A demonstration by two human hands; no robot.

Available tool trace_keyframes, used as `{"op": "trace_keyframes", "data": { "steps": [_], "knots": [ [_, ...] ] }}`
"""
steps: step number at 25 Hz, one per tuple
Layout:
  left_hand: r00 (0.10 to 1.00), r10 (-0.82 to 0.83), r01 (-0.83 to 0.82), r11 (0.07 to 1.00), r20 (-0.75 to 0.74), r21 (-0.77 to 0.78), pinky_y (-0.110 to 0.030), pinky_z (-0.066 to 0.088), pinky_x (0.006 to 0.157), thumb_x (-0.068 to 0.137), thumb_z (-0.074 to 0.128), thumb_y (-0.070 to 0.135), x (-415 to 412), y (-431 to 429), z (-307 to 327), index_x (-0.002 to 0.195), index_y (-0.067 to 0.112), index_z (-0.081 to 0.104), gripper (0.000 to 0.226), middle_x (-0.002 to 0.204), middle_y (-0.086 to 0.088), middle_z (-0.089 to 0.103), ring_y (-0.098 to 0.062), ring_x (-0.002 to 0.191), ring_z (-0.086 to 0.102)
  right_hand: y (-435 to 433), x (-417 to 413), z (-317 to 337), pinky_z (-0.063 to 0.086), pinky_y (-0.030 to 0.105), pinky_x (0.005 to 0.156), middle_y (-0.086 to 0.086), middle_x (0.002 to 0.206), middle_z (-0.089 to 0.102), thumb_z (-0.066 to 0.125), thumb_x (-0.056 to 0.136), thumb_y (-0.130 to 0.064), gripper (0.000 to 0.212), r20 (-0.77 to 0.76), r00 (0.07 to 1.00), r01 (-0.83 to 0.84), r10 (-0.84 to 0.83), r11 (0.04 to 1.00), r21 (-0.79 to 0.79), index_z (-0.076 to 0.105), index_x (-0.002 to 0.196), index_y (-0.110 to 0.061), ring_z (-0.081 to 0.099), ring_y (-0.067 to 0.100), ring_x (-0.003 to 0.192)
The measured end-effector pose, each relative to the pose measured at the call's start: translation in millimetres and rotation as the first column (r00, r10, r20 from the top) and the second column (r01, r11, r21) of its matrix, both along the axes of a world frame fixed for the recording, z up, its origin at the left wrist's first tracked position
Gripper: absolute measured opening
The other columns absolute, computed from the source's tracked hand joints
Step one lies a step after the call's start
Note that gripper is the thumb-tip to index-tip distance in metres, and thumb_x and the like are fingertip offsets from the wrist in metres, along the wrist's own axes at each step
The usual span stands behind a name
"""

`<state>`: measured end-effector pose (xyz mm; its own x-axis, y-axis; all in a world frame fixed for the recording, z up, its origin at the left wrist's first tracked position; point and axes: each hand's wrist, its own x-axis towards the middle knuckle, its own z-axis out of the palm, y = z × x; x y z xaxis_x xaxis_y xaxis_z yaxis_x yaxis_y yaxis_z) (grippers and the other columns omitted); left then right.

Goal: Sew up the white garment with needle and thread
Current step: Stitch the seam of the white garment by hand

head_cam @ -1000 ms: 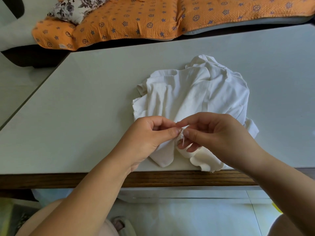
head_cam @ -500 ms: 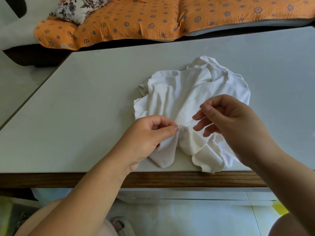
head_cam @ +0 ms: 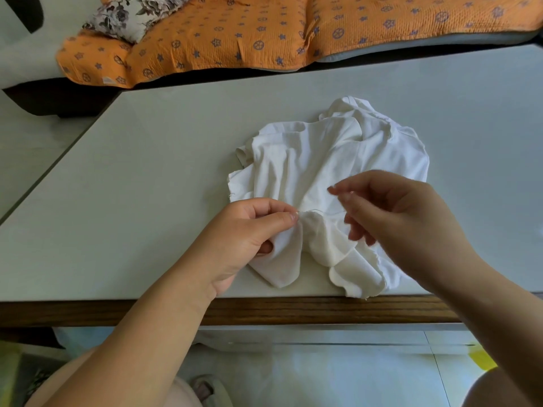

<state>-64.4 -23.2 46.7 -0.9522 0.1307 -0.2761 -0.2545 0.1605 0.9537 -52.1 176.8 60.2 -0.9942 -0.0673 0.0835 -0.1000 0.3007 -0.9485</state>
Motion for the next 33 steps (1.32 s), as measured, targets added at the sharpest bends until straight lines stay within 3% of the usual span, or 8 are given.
{"op": "trace_keyframes", "data": {
  "steps": [2, 6, 14, 23, 27, 33],
  "knots": [
    [1.000, 0.004, -0.004, 1.000, -0.002, 0.010, -0.020, 0.040, 0.060, 0.088, 0.067, 0.017, -1, -1, 0, 0.077, 0.023, 0.078, 0.017, 0.066, 0.006, 0.055, -0.006, 0.062, 0.047, -6, 8, 0, 0.046, 0.014, 0.051, -0.004, 0.061, 0.064, 0.061, 0.090, -0.019, 0.018, 0.012, 0.996, -0.092, 0.091, 0.990, 0.110, 0.073, 0.087, -0.033, 0.062, 0.010, 0.052],
    [1.000, 0.008, -0.008, 1.000, 0.006, 0.016, -0.021, 0.042, 0.060, 0.089, 0.065, 0.018, -1, -1, 0, 0.075, 0.025, 0.079, 0.020, 0.063, 0.011, 0.059, -0.003, 0.065, 0.052, -11, 7, -11, 0.048, 0.026, 0.062, -0.014, 0.050, 0.051, 0.062, 0.091, -0.018, 0.021, -0.014, 0.990, -0.134, 0.141, 0.963, 0.235, 0.074, 0.091, -0.034, 0.055, 0.013, 0.054],
    [0.999, 0.033, -0.035, 0.998, 0.034, 0.044, -0.021, 0.043, 0.059, 0.090, 0.065, 0.016, -1, -3, 0, 0.078, 0.023, 0.079, 0.021, 0.068, 0.009, 0.063, -0.006, 0.068, 0.054, -10, 5, -10, 0.042, 0.014, 0.056, -0.013, 0.047, 0.049, 0.060, 0.090, -0.017, 0.025, -0.011, 0.987, -0.155, 0.162, 0.958, 0.241, 0.074, 0.095, -0.036, 0.053, 0.012, 0.053],
    [1.000, 0.003, -0.003, 1.000, 0.005, 0.022, -0.019, 0.043, 0.059, 0.083, 0.072, 0.013, 2, -1, 3, 0.081, 0.020, 0.076, 0.009, 0.067, 0.008, 0.063, -0.003, 0.062, 0.053, -11, 5, -12, 0.043, 0.016, 0.056, -0.013, 0.048, 0.049, 0.059, 0.089, -0.018, 0.025, -0.012, 0.986, -0.160, 0.169, 0.951, 0.263, 0.072, 0.093, -0.039, 0.050, 0.006, 0.050],
    [1.000, 0.000, 0.000, 1.000, -0.012, -0.003, -0.017, 0.044, 0.059, 0.084, 0.072, 0.009, 5, 2, 6, 0.083, 0.021, 0.073, 0.012, 0.072, 0.004, 0.070, -0.006, 0.068, 0.058, -12, 5, -13, 0.040, 0.011, 0.055, -0.016, 0.048, 0.051, 0.058, 0.089, -0.018, 0.024, -0.013, 0.987, -0.152, 0.162, 0.946, 0.285, 0.072, 0.095, -0.037, 0.049, 0.003, 0.049],
    [0.997, 0.023, -0.028, 0.997, -0.071, -0.067, -0.014, 0.048, 0.059, 0.084, 0.073, 0.013, 6, 4, 5, 0.083, 0.022, 0.070, 0.009, 0.070, 0.005, 0.070, -0.008, 0.071, 0.060, -13, 5, -14, 0.043, 0.016, 0.055, -0.014, 0.050, 0.052, 0.058, 0.090, -0.019, 0.024, -0.013, 0.988, -0.144, 0.156, 0.939, 0.312, 0.071, 0.098, -0.037, 0.052, 0.004, 0.050]
  ]
}}
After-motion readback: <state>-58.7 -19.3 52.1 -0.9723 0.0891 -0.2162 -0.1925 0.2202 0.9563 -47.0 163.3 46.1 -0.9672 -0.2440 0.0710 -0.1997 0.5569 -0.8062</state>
